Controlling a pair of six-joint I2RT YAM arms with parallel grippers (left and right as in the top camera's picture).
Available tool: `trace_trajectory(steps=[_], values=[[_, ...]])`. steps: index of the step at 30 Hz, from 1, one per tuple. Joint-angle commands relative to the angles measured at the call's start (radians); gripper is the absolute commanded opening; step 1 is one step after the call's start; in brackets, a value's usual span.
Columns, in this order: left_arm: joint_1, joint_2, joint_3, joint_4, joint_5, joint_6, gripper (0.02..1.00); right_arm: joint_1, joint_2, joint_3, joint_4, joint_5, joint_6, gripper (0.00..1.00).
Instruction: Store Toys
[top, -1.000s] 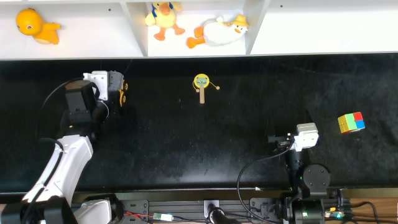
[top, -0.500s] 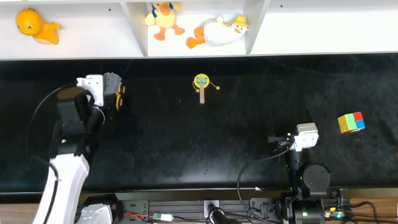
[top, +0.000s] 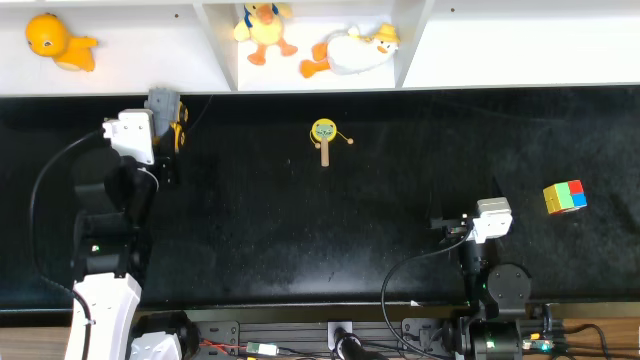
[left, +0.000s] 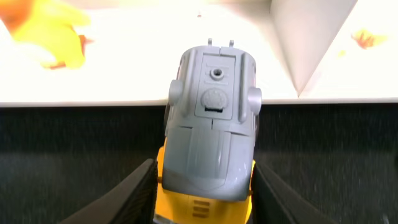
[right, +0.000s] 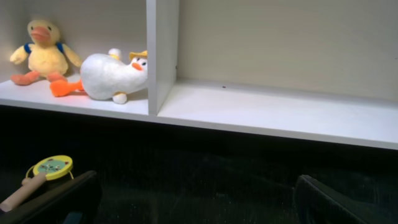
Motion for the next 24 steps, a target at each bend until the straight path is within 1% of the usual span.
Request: trace_trajectory(steps=[1, 13, 19, 24], values=[[-0.003, 0.031, 0.000, 0.072, 0.006, 0.010, 0.275, 0.000, -0.008, -0.013, 0.005, 0.000, -0.003, 0.996], [-0.003, 0.250, 0.005, 0.396, 0.025, -0.037, 0.286, 0.000, -0.008, -0.013, 0.005, 0.000, -0.003, 0.996], [-0.003, 0.350, 0.058, 0.447, 0.026, -0.045, 0.286, 0.000, -0.008, -0.013, 0.005, 0.000, -0.003, 0.996], [-0.003, 0.424, 0.114, 0.451, 0.025, -0.045, 0.288, 0.000, -0.008, -0.013, 0.005, 0.000, -0.003, 0.996]])
